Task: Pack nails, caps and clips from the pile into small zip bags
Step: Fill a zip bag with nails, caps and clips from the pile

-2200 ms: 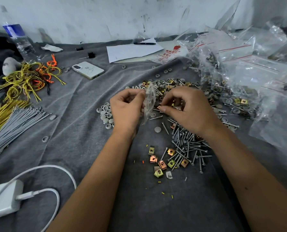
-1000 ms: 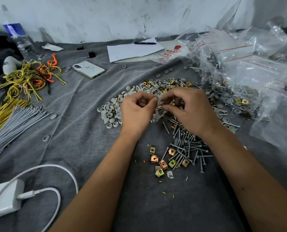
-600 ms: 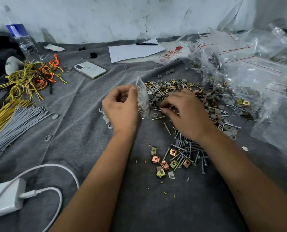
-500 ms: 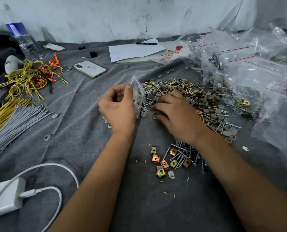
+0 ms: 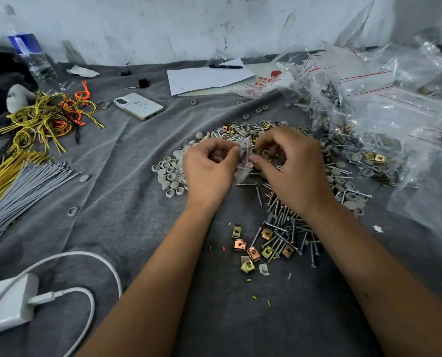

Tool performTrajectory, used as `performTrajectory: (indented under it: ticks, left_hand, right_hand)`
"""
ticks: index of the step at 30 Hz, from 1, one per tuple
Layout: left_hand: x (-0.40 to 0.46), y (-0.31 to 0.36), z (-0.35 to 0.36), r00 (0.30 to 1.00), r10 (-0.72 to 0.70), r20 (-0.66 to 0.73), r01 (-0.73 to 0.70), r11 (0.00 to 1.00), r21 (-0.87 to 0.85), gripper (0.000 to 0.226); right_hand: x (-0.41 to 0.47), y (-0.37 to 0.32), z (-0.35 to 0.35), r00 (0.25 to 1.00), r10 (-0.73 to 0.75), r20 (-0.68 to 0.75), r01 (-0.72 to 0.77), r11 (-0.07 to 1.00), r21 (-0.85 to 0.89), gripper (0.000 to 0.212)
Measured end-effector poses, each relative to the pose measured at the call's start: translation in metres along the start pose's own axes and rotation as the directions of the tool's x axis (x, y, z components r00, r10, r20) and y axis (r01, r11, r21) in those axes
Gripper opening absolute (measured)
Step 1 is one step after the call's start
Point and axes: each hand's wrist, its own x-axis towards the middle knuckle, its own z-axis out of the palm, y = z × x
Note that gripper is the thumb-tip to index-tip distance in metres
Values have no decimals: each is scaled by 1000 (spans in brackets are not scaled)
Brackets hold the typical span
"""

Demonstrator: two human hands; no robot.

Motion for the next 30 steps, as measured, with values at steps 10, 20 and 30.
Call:
performTrajectory:
  ticks: [10,20,30]
  left_hand:
    - [0,2,1,1000,-22,4,22,998,-50,8]
    - [4,-2,-2,997,-55,-48,52,996,-75,16]
    - [2,-6,1,997,-74,29,76,996,-56,6]
  right_hand:
    - [-2,2,6,987,-119,112,126,990,-57,15]
    - [-6,17,1,934,217,285,-122,940,-317,22]
    - [-5,17,1,963,198,182,-158,964,-214,18]
